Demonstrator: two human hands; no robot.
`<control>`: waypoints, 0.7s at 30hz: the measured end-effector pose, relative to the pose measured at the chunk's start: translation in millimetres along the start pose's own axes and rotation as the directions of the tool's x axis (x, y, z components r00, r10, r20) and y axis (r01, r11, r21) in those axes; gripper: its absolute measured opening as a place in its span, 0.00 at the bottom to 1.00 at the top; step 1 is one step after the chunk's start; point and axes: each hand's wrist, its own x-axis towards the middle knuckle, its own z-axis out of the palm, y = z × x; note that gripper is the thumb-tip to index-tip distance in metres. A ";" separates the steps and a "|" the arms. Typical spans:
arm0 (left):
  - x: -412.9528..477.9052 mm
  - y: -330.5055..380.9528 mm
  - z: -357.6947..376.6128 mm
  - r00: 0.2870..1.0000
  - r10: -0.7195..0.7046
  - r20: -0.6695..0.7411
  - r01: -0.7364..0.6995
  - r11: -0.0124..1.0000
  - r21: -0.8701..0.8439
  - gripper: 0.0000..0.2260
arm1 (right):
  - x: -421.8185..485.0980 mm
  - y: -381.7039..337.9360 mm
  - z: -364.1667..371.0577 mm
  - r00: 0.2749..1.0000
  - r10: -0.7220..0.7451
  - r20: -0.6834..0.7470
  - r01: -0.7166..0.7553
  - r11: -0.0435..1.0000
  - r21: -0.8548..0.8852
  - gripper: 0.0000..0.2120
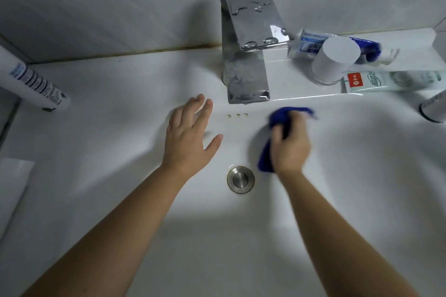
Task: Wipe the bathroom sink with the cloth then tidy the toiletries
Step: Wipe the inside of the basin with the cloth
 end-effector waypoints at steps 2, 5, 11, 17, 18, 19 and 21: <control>0.6 -2.5 -0.7 1.000 0.015 -0.001 -0.015 1.000 0.007 0.27 | -30.5 -18.1 28.3 0.961 -0.164 0.223 0.163 0.986 0.024 0.14; 0.2 -6.9 -1.2 1.000 0.025 0.014 -0.025 1.000 -0.002 0.27 | -28.9 -13.5 27.4 0.939 -0.217 0.266 0.232 0.972 -0.026 0.14; -2.8 -4.4 0.3 1.000 0.008 0.022 -0.009 1.000 0.005 0.27 | 6.4 44.2 -20.5 0.998 -0.001 0.056 0.015 0.966 -0.259 0.12; -62.9 9.6 -5.1 0.994 -0.048 0.095 0.043 0.998 0.055 0.29 | -54.0 19.1 22.8 0.802 -0.193 0.565 0.427 0.847 -0.317 0.13; -76.8 11.3 -1.1 0.985 -0.090 0.147 0.081 0.995 0.064 0.29 | -65.7 16.5 24.7 0.721 -0.228 0.654 0.511 0.812 -0.281 0.15; -88.5 11.5 3.2 0.969 -0.127 0.213 0.110 0.990 0.087 0.30 | -68.0 17.8 21.8 0.698 -0.245 0.673 0.546 0.789 -0.280 0.16; -105.7 4.7 11.9 0.929 -0.178 0.324 0.137 0.980 0.147 0.31 | -50.5 25.9 1.3 0.785 -0.184 0.592 0.475 0.792 -0.384 0.17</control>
